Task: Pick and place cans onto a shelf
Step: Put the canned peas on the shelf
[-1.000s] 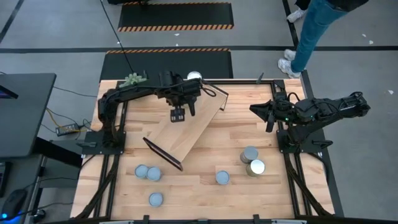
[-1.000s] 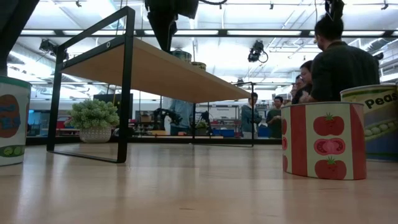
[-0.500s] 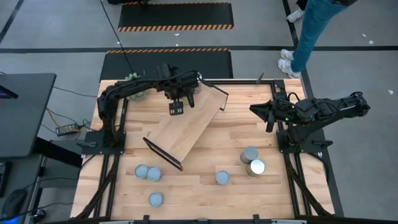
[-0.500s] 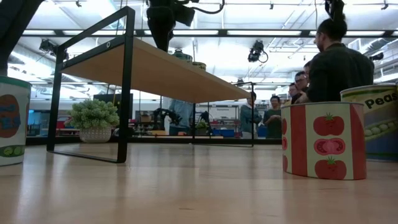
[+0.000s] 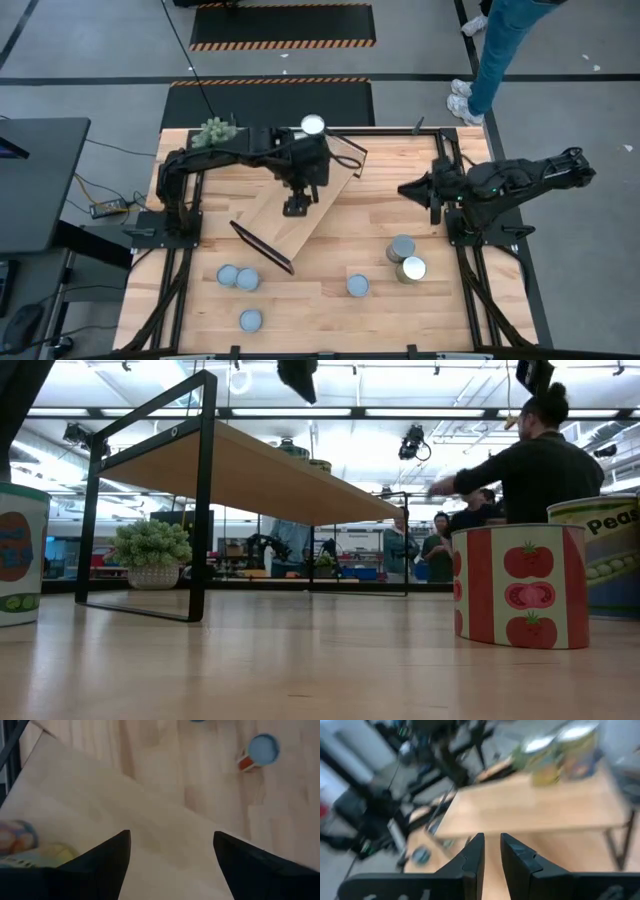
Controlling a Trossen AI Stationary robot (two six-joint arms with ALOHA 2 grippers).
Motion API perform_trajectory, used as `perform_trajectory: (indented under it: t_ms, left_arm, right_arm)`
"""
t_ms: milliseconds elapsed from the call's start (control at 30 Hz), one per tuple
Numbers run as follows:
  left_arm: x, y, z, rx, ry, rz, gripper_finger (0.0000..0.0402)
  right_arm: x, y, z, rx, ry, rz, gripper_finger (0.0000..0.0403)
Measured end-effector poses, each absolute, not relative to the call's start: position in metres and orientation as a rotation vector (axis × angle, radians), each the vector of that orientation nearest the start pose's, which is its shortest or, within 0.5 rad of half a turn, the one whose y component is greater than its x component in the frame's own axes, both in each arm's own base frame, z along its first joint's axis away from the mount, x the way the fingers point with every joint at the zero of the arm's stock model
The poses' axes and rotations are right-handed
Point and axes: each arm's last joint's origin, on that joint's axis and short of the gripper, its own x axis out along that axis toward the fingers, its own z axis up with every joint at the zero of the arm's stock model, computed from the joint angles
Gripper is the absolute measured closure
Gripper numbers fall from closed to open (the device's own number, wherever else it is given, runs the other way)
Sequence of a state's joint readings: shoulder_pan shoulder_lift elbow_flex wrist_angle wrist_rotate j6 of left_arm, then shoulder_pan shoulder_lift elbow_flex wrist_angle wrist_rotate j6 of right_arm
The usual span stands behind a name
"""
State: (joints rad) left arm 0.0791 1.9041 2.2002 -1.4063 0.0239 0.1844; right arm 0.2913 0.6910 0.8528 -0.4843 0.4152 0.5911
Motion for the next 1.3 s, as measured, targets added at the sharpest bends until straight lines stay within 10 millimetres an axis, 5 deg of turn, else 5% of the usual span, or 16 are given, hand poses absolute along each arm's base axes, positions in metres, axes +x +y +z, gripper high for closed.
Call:
perform_trajectory:
  t_ms: [267, 567, 933, 1300]
  left_arm:
    - [0.364, 0.007, 0.394, -0.095, 1.129, 0.085, 0.0114]
    - [0.365, -0.041, 0.395, 0.138, 1.092, 0.066, 0.0114]
    - [0.361, -0.035, 0.396, 0.223, 1.113, 0.060, 0.0129]
    - [0.340, -0.025, 0.413, 0.200, 1.103, 0.087, 0.0176]
  right_arm:
    - [0.148, 0.042, 0.314, 0.593, 0.589, -0.056, 0.0334]
    - [0.140, 0.042, 0.293, 0.659, 1.036, -0.288, 0.0334]
    - [0.151, 0.052, 0.255, 0.637, 1.475, -0.296, 0.0334]
    - [0.175, 0.059, 0.218, 0.547, 1.515, -0.254, 0.0334]
